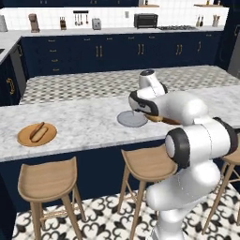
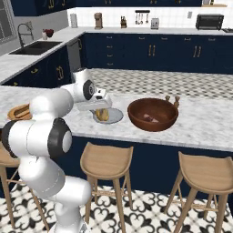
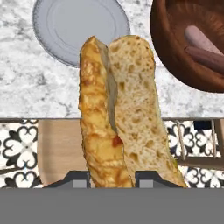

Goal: Place one bun and one sausage from the bowl on each plate.

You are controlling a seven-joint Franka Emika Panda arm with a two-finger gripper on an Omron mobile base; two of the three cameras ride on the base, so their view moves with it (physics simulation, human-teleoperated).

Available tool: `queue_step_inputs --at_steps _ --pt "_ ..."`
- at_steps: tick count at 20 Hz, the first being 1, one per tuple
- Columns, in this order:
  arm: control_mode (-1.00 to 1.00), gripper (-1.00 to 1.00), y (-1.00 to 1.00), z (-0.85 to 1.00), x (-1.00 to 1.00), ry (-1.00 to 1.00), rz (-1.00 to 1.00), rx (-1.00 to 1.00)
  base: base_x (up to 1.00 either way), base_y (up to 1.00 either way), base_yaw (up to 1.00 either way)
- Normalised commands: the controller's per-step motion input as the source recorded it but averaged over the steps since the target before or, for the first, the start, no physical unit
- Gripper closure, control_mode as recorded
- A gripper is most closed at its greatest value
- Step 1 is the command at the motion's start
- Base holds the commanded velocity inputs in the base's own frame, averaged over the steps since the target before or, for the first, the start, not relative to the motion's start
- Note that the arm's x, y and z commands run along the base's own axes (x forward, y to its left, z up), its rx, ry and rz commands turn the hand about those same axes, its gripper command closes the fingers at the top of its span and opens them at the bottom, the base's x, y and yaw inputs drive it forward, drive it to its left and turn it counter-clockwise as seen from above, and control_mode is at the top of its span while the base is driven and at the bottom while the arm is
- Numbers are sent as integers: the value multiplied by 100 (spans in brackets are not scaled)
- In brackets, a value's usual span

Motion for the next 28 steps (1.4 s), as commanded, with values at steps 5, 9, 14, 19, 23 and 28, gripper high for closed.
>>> queue_step_inputs --at_steps 5,9,14,19,23,28 --pt "-100 100 0 -15 97 0 -19 19 0 0 0" --pt "-100 100 -23 -64 100 0 -1 18 0 0 0" --pt "-100 100 17 -31 100 0 0 2 0 0 0" --pt "-100 100 20 -59 100 4 0 0 0 0 0" --pt "-100 -100 8 -64 100 2 0 0 0 0 0" --pt "-100 -100 0 -3 18 1 0 0 0 0 0"
